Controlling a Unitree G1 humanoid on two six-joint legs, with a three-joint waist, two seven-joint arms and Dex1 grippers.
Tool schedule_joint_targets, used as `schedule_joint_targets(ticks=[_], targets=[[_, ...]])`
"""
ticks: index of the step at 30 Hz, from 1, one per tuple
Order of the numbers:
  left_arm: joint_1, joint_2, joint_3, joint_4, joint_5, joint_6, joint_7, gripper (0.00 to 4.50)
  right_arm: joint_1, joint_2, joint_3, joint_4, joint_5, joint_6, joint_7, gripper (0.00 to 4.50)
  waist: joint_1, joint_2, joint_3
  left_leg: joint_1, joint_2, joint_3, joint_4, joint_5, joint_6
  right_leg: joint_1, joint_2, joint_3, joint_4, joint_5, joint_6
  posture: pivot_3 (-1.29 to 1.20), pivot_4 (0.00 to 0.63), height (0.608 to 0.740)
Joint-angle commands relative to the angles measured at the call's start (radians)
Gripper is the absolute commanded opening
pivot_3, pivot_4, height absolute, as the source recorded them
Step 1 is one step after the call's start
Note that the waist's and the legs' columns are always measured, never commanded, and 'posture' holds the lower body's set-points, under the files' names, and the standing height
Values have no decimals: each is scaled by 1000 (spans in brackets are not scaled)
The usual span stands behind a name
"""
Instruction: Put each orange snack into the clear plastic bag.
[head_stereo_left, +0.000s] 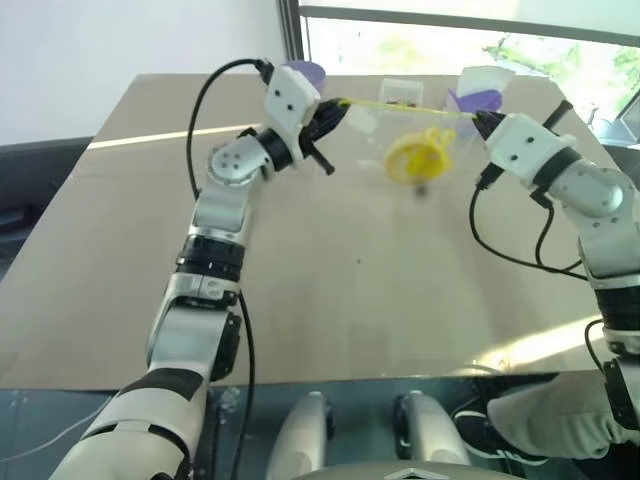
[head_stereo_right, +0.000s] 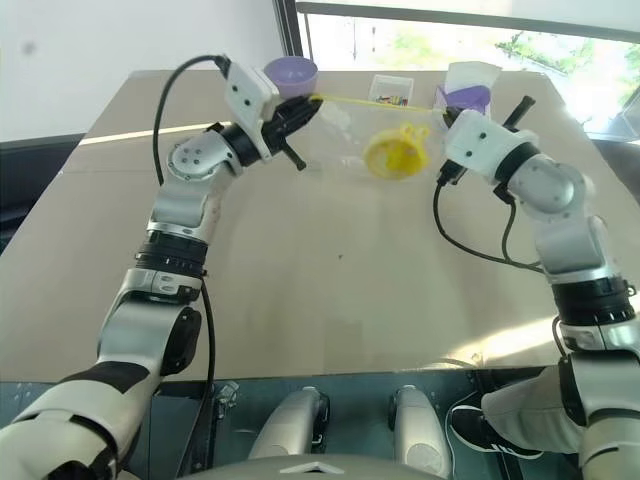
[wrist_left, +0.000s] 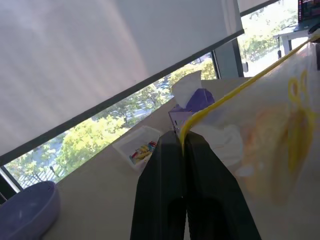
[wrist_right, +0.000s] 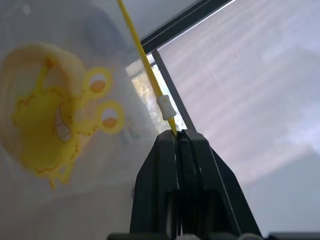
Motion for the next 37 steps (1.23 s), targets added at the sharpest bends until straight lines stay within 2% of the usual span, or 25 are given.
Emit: schedule_joint_targets(ticks=[1,5,9,12,17,18,20,22,27,28,33,37], targets=[[-42,20,56,34,-3,-90,30,0,-23,-39,-57,88,-29,-51,-69,59,-2,0,0,0,0,0,0,0,0,0,0,0,0,0,0,0,150,737],[91,37,35,-89,-32,-99,-73,0,101,-40,-84,-41,48,-50,-1,59,-5,1,0,-1,0,0,-4,2,-4,-1,0,0,-1,0,0,0,150,737],[412,114,-30,-338,-23,-83,-195,0,410,-10,-80,-350,132,72,72,59,-10,2,-1,1,1,2,-9,2,-4,-2,0,4,-2,-1,1,0,150,737],[539,148,-56,-420,-22,-59,-240,0,556,-3,-69,-468,147,135,106,59,-2,2,0,-1,0,3,-12,2,-4,-6,0,4,-2,-1,1,0,150,737],[602,178,-60,-465,-45,3,-292,0,627,11,-62,-519,183,204,143,59,2,2,0,4,0,0,0,-1,1,2,0,3,0,-1,0,0,150,737],[604,185,-55,-478,-64,25,-309,501,629,11,-68,-520,193,215,146,455,2,2,0,8,1,0,2,-1,1,6,1,3,0,-1,-3,0,150,737],[612,207,-42,-508,-100,69,-342,814,645,1,-81,-529,213,227,164,779,1,2,0,11,1,0,2,-1,1,8,1,3,0,-1,-3,0,150,737],[631,240,-26,-544,-131,109,-374,1629,668,-5,-106,-548,237,241,178,1609,0,2,0,11,2,0,2,-1,1,8,2,3,1,0,-2,0,150,737],[732,353,96,-686,-324,310,-450,4128,783,-26,-253,-632,388,318,245,4214,-1,2,-1,6,2,-1,1,-1,1,3,2,3,1,2,0,0,150,737],[751,372,127,-704,-358,335,-462,4412,807,-26,-291,-651,425,335,254,4489,-1,2,0,4,2,-1,1,-1,1,2,2,3,1,2,0,0,150,737],[801,450,244,-743,-455,452,-470,4462,919,-32,-485,-750,622,437,305,4499,4,2,0,3,2,-1,0,-1,1,1,1,3,0,1,0,0,150,737],[818,477,271,-771,-477,495,-470,4462,963,-48,-552,-799,699,489,324,4499,3,2,-1,4,2,0,1,-1,1,2,2,3,0,1,0,0,150,737]])
